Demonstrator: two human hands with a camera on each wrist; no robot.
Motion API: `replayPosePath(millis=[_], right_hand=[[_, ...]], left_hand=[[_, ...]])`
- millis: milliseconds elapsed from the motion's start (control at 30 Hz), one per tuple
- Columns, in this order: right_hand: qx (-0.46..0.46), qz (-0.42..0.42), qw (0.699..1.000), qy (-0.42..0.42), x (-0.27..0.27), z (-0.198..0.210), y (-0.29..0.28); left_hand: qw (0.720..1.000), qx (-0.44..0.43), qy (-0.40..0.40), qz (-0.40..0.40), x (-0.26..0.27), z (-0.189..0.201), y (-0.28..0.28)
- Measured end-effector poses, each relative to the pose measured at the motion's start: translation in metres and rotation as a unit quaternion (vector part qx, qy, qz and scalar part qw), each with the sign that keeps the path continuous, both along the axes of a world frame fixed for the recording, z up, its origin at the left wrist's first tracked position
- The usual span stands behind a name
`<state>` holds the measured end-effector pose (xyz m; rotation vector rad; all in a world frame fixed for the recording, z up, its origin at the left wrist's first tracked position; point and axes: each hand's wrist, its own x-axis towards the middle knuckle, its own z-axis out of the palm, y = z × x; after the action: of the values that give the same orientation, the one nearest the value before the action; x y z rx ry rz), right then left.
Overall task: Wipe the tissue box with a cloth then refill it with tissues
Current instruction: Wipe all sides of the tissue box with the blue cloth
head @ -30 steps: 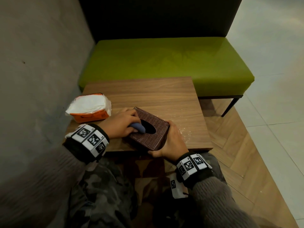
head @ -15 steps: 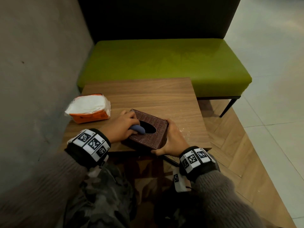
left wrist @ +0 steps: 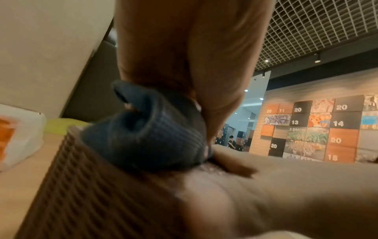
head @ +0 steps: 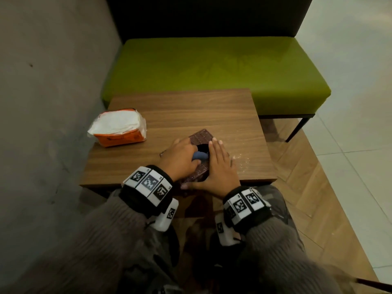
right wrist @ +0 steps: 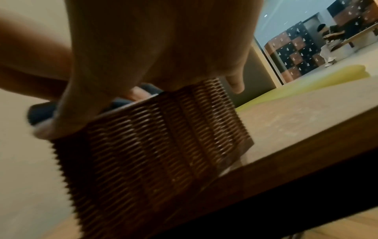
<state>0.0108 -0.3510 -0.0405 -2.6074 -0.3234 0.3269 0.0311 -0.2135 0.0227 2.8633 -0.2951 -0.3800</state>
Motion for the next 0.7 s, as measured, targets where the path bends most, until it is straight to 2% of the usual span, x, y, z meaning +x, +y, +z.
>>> replayPosePath(millis=[100,167,233,300,400,500,567,700], right_hand=[[-0.019,0.075,0.997,0.006,0.016,0.006,-0.020],[-0.014,0.096,0.995,0.013,0.025,0.010,-0.030],[-0.003,0.096,0.995,0.033,0.030,0.014,-0.033],[-0.011,0.083,0.996,0.033,0.032,0.015,-0.027],[-0.036,0.087,0.995,0.024,0.032,0.017,-0.012],[-0.025,0.101,0.993,0.058,0.034,0.022,-0.011],[-0.041,0.117,0.990,0.073,0.034,0.025,-0.014],[-0.076,0.140,0.984,0.085,0.034,0.031,-0.014]], left_hand=[[0.991,0.038,0.072,-0.109,0.009,0.018,0.018],[0.976,0.083,0.092,-0.177,0.016,0.028,0.022],[0.969,0.105,0.093,-0.204,0.021,0.030,0.020],[0.977,0.082,0.080,-0.180,0.021,0.022,0.013],[0.995,-0.034,0.059,-0.068,0.014,0.003,0.000],[0.997,-0.075,0.010,0.027,0.009,-0.012,-0.010],[0.996,-0.077,-0.006,0.053,0.007,-0.017,-0.012],[0.995,-0.089,0.014,0.040,0.008,-0.016,-0.008]])
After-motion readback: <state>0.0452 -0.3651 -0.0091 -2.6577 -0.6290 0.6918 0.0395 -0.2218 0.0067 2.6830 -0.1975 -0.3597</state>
